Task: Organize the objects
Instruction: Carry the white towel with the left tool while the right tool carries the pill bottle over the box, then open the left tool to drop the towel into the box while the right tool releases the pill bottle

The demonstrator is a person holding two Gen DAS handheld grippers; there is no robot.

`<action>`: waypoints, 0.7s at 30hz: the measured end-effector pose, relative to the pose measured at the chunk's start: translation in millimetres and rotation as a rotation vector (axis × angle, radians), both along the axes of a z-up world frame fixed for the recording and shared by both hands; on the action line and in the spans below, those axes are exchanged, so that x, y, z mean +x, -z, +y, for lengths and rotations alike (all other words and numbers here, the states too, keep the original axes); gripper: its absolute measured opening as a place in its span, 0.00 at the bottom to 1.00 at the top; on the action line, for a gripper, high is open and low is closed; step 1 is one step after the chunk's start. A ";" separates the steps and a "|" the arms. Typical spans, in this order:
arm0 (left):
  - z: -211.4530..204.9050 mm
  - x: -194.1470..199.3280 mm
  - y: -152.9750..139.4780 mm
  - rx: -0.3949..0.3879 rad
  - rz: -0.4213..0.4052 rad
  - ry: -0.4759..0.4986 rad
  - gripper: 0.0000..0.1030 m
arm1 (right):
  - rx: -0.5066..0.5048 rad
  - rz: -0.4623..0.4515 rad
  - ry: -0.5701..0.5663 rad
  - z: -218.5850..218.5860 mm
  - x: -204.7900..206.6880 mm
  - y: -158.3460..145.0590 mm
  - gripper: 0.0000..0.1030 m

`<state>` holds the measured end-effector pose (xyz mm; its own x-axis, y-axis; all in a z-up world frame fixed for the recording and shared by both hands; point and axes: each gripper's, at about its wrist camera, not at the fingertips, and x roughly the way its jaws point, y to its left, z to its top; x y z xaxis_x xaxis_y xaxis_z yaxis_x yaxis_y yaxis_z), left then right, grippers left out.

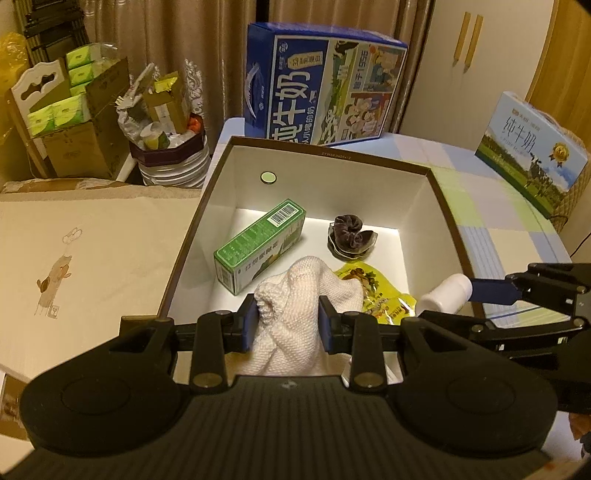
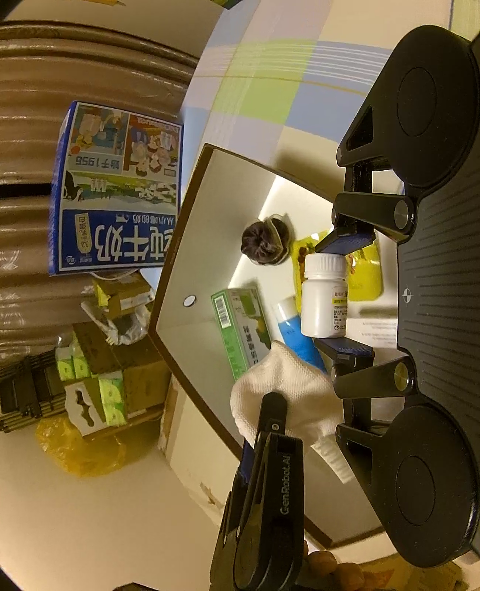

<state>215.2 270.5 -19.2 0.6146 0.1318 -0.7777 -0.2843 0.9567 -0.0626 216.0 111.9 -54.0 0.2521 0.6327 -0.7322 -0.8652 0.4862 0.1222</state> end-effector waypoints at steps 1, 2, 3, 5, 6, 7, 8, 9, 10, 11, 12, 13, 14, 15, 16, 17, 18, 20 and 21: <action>2.1 4.1 1.8 -0.002 0.004 0.003 0.28 | -0.003 0.001 0.003 1.6 1.9 1.0 0.43; 3.8 8.3 3.6 -0.002 0.008 0.008 0.28 | -0.005 0.003 0.005 3.2 3.7 1.9 0.43; 5.4 11.9 5.1 -0.001 0.012 0.013 0.28 | -0.008 0.003 0.008 4.8 5.5 2.9 0.43; 7.9 19.1 8.5 -0.001 0.017 0.021 0.28 | -0.015 0.004 0.011 8.6 8.6 4.7 0.43; 9.3 22.7 10.6 -0.002 0.021 0.025 0.28 | -0.016 0.004 0.012 10.2 9.8 5.5 0.43; 10.7 26.2 12.7 -0.003 0.025 0.028 0.28 | -0.019 0.004 0.013 12.1 11.1 6.7 0.43; 12.1 29.9 15.1 -0.005 0.030 0.030 0.28 | -0.022 0.004 0.014 14.0 12.5 7.6 0.43; 13.5 33.2 17.2 -0.008 0.033 0.033 0.28 | -0.024 0.005 0.015 15.8 13.9 8.5 0.43; 14.7 36.6 19.4 -0.012 0.036 0.039 0.29 | -0.024 0.006 0.015 17.0 14.9 9.1 0.43; 16.2 38.8 20.7 -0.016 0.037 0.044 0.30 | -0.025 0.007 0.015 18.7 16.1 9.8 0.43; 17.4 41.2 22.0 -0.021 0.038 0.048 0.30 | -0.027 0.007 0.017 20.4 17.4 10.3 0.43; 18.6 43.2 23.1 -0.022 0.038 0.049 0.30 | -0.029 0.008 0.018 22.1 18.7 10.9 0.43; 19.6 44.5 23.4 -0.019 0.036 0.053 0.30 | -0.031 0.009 0.019 23.1 19.4 11.4 0.43; 20.3 45.9 23.9 -0.017 0.035 0.061 0.32 | -0.032 0.009 0.021 24.3 20.4 11.9 0.43; 21.2 47.3 24.2 -0.017 0.034 0.063 0.35 | -0.033 0.010 0.021 25.7 21.4 12.6 0.43; 22.8 48.6 24.3 -0.020 0.032 0.064 0.37 | -0.036 0.011 0.020 27.1 22.2 13.3 0.43; 24.2 49.5 24.2 -0.023 0.030 0.066 0.39 | -0.039 0.013 0.018 28.5 23.0 14.2 0.43; 26.6 50.7 24.2 -0.019 0.030 0.066 0.41 | -0.047 0.015 0.013 31.8 23.5 16.4 0.43; 27.8 51.0 24.3 -0.013 0.031 0.064 0.43 | -0.051 0.018 0.009 33.2 24.2 17.9 0.43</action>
<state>266.2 298.3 -43.5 0.5967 0.0829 -0.7982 -0.2247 0.9721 -0.0670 240.3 145.1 -72.0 0.2440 0.5925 -0.7677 -0.8589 0.4996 0.1125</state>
